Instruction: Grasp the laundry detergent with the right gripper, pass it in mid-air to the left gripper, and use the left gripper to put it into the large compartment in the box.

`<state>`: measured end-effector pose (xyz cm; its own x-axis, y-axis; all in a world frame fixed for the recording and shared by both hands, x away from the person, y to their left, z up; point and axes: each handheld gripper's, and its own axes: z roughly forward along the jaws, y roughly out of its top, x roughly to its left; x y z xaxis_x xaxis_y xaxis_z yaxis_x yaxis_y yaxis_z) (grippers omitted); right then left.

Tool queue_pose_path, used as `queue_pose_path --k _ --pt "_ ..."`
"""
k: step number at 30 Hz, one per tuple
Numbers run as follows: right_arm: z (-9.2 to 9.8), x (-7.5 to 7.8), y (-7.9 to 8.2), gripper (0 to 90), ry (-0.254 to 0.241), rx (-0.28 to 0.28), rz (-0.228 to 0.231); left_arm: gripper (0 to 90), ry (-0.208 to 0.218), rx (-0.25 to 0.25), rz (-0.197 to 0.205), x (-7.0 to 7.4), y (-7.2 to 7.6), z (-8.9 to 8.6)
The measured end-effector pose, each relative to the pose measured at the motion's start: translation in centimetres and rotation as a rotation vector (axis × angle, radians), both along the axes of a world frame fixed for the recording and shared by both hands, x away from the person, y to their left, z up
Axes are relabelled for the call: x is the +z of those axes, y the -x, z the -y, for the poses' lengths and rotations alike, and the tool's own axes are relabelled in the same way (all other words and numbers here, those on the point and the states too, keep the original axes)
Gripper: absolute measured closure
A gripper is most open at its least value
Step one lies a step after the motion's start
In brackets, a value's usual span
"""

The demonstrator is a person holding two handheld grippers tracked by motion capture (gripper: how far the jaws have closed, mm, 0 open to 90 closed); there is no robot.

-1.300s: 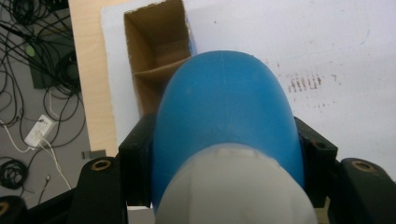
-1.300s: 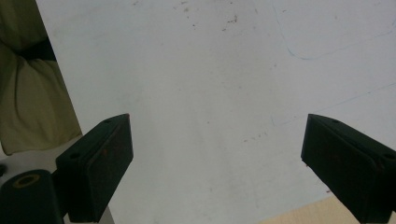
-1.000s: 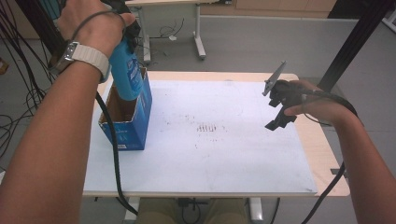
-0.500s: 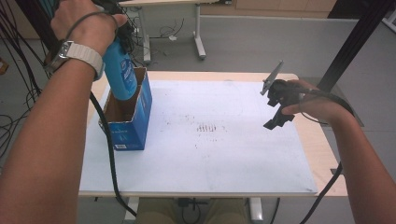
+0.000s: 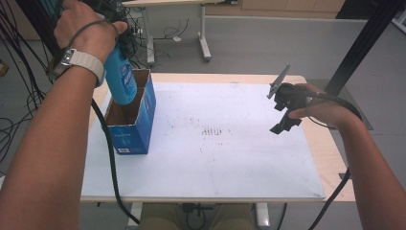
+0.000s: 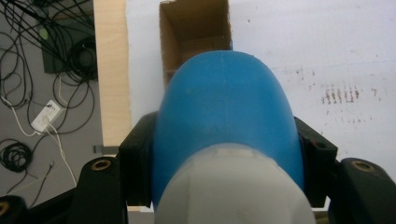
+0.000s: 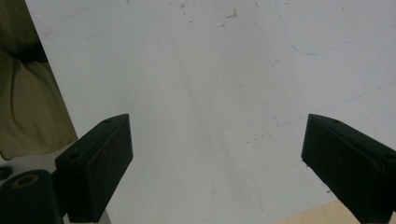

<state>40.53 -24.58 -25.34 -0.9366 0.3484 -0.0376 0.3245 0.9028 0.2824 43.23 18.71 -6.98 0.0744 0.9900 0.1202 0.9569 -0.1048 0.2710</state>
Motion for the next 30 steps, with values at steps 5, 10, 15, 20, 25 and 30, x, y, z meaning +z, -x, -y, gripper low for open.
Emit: queue_pose_path --k 5,10,15,20,25,30 --pt "0.1 -0.2 0.0 8.7 -0.003 -0.008 -0.006 37.7 -0.003 0.002 0.003 -0.9 -0.3 -0.3" --pt "0.0 -0.4 -0.1 8.7 -0.002 -0.011 -0.013 37.7 -0.012 0.000 0.001 -2.0 -0.6 -0.4" --pt "0.1 -0.5 -0.3 8.7 -0.002 -0.015 -0.017 37.7 -0.013 -0.003 -0.008 -2.8 -0.9 -0.6" --pt "0.1 -0.7 -0.4 8.7 -0.003 -0.018 -0.022 37.7 -0.021 0.001 -0.008 -3.5 -1.1 -0.9" --pt "0.0 -1.0 -0.5 8.7 -0.001 -0.018 -0.028 37.7 -0.026 0.000 -0.004 -4.0 -1.3 -1.2" --pt "-0.2 -1.1 -0.6 8.7 -0.002 -0.017 -0.031 37.7 -0.032 -0.007 0.007 -4.8 -1.4 -1.2"
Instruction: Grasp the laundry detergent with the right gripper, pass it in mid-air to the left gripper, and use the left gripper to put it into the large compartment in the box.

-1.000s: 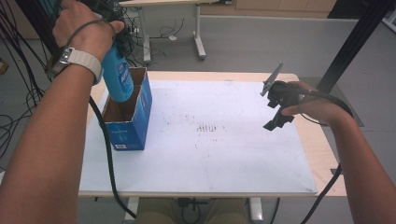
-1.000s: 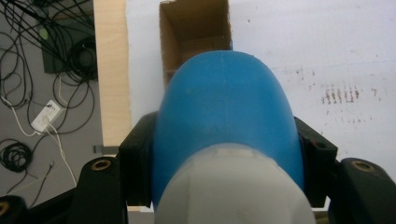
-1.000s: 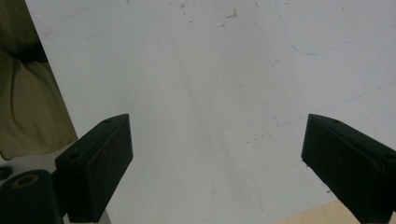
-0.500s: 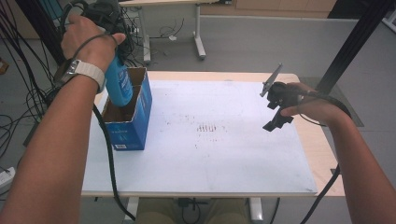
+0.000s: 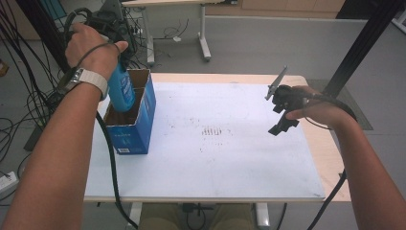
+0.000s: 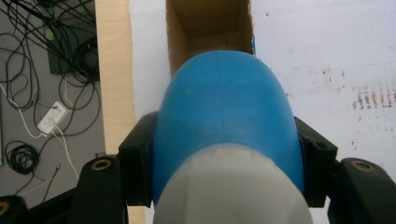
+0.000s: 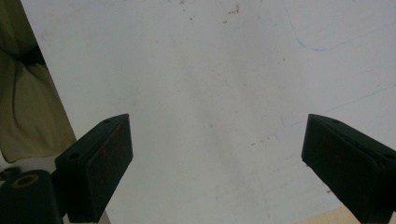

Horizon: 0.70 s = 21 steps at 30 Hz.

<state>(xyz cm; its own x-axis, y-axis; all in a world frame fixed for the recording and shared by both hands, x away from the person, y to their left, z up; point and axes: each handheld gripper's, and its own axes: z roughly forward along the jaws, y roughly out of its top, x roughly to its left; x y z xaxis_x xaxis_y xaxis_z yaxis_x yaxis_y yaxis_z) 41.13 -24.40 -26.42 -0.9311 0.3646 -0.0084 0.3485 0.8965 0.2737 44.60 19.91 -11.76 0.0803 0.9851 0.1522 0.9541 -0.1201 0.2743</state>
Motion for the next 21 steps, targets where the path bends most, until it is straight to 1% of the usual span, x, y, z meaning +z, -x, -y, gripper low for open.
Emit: queue_pose_path --k 3,8,10,12,14,19,21 --pt "-0.1 -0.1 -0.1 8.7 0.000 0.001 -0.001 37.7 -0.007 -0.004 -0.008 -0.7 -0.1 0.0" --pt "-0.1 -0.3 0.0 8.6 0.001 -0.005 -0.006 37.7 -0.001 -0.009 -0.012 -2.1 -0.2 -0.2" --pt "0.0 -0.3 0.0 8.6 0.002 -0.008 -0.006 37.7 -0.001 -0.009 -0.019 -2.6 -0.3 -0.2" --pt "0.0 -0.3 0.0 8.6 0.004 -0.009 -0.006 37.7 -0.001 -0.011 -0.017 -3.0 -0.4 -0.3" --pt "0.0 -0.3 0.0 8.6 0.003 -0.010 -0.007 37.7 -0.003 -0.012 -0.025 -3.4 -0.4 -0.3" --pt "0.1 -0.5 0.0 8.6 0.005 -0.015 -0.010 37.8 0.000 -0.016 -0.024 -3.9 -0.6 -0.4" --pt "0.1 -0.6 0.0 8.5 0.004 -0.015 -0.010 37.8 -0.002 -0.015 -0.032 -4.1 -0.6 -0.4"
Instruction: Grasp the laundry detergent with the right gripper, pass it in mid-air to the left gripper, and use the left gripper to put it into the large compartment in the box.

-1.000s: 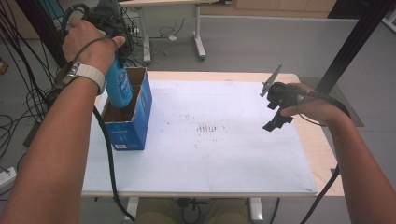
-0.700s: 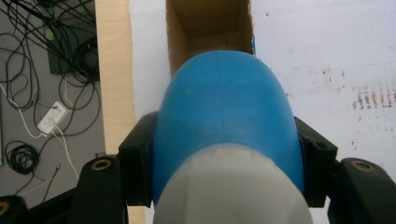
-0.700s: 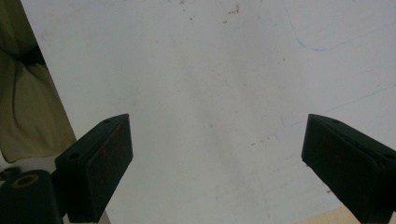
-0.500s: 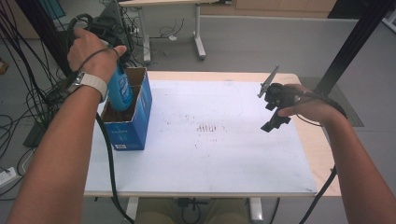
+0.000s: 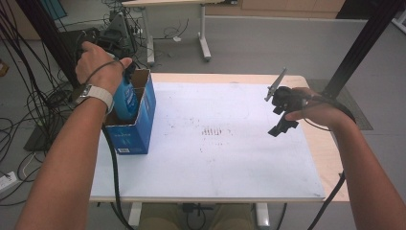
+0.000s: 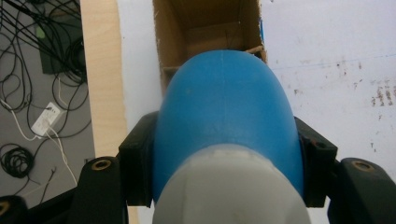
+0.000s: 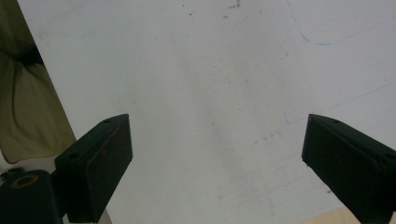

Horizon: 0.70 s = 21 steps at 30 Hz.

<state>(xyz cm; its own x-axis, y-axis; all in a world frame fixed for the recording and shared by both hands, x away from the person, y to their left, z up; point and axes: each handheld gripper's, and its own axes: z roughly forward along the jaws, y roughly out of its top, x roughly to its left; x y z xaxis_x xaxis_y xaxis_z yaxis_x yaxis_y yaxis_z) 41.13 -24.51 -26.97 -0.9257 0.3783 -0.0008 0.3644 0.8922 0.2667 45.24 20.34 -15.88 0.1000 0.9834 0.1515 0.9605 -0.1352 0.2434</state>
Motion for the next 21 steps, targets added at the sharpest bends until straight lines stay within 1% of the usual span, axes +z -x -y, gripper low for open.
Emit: queue_pose_path --k 2,3,5,6,12,17,21 --pt "0.0 -0.1 0.0 8.6 0.001 -0.002 -0.002 37.8 -0.005 -0.003 0.005 -0.2 0.0 0.0" --pt "0.0 -0.1 0.0 8.6 0.001 -0.001 -0.003 37.7 -0.009 -0.003 -0.005 -0.4 -0.1 0.0" --pt "0.0 -0.1 0.0 8.5 0.003 -0.002 -0.005 37.8 -0.007 -0.003 0.001 -0.6 -0.1 0.0" --pt "0.0 -0.1 0.0 8.5 0.005 -0.002 -0.002 37.7 -0.006 -0.003 -0.004 -0.7 -0.1 0.0" --pt "-0.1 -0.4 0.0 8.5 0.005 -0.002 -0.011 37.8 -0.002 -0.005 0.000 -1.5 -0.2 -0.1" --pt "-0.1 -0.5 0.0 8.5 0.002 -0.003 -0.007 37.8 0.001 -0.009 -0.014 -2.4 -0.3 -0.1" --pt "0.0 -0.6 0.0 8.6 -0.004 -0.009 -0.009 37.8 0.004 -0.011 -0.013 -3.1 -0.4 -0.1"
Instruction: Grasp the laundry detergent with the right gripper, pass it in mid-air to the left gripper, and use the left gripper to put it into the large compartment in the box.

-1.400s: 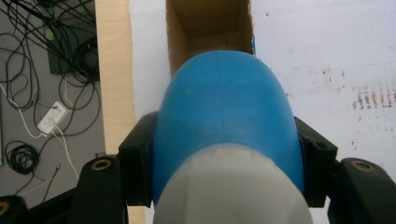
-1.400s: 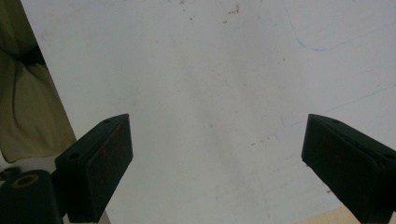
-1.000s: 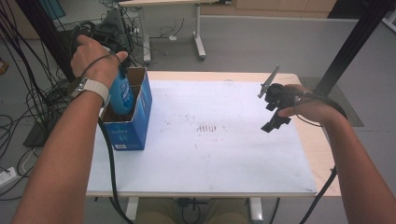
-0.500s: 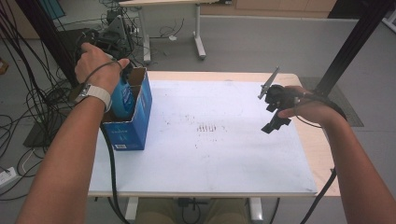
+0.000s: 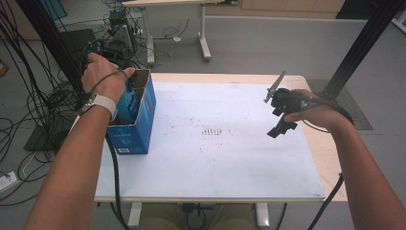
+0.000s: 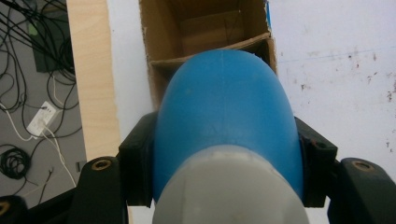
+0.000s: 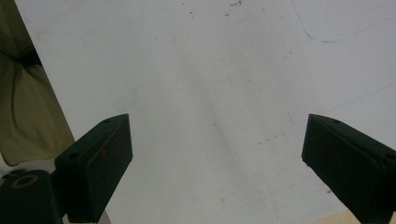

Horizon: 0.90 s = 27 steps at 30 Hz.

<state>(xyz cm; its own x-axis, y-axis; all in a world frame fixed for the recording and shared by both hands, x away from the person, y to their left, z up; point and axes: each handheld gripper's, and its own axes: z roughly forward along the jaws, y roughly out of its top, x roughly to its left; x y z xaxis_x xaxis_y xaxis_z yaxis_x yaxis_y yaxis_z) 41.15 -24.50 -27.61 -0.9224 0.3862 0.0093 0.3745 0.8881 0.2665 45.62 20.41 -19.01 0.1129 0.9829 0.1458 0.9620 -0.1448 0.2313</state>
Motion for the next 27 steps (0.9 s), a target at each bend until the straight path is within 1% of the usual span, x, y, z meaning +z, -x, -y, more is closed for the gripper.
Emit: queue_pose_path --k 1,3,8,13,16,20,24,27 --pt "0.0 0.0 0.0 8.6 0.004 -0.001 -0.002 37.8 -0.001 -0.002 0.003 -0.1 0.0 0.0" --pt "0.1 -0.1 0.0 8.6 0.004 -0.002 -0.004 37.8 -0.004 -0.002 -0.010 -0.5 -0.1 0.0" --pt "0.1 -0.2 0.0 8.5 0.003 -0.007 -0.006 37.8 -0.001 -0.002 -0.008 -1.3 -0.2 -0.1" --pt "0.1 -0.4 0.0 8.5 0.003 -0.008 -0.012 37.8 0.004 -0.006 -0.020 -2.2 -0.2 -0.3" --pt "0.0 -0.6 -0.1 8.5 0.002 -0.009 -0.014 37.8 -0.002 -0.008 -0.019 -2.7 -0.2 -0.3" --pt "0.0 -0.6 -0.1 8.5 0.001 -0.012 -0.014 37.8 -0.001 -0.008 -0.023 -3.1 -0.2 -0.4" --pt "0.0 -0.6 -0.1 8.5 0.002 -0.012 -0.014 37.8 0.007 -0.008 -0.019 -3.4 -0.2 -0.5" --pt "0.0 -0.7 0.0 8.5 0.001 -0.011 -0.015 37.8 -0.003 -0.011 -0.021 -3.8 -0.2 -0.5"
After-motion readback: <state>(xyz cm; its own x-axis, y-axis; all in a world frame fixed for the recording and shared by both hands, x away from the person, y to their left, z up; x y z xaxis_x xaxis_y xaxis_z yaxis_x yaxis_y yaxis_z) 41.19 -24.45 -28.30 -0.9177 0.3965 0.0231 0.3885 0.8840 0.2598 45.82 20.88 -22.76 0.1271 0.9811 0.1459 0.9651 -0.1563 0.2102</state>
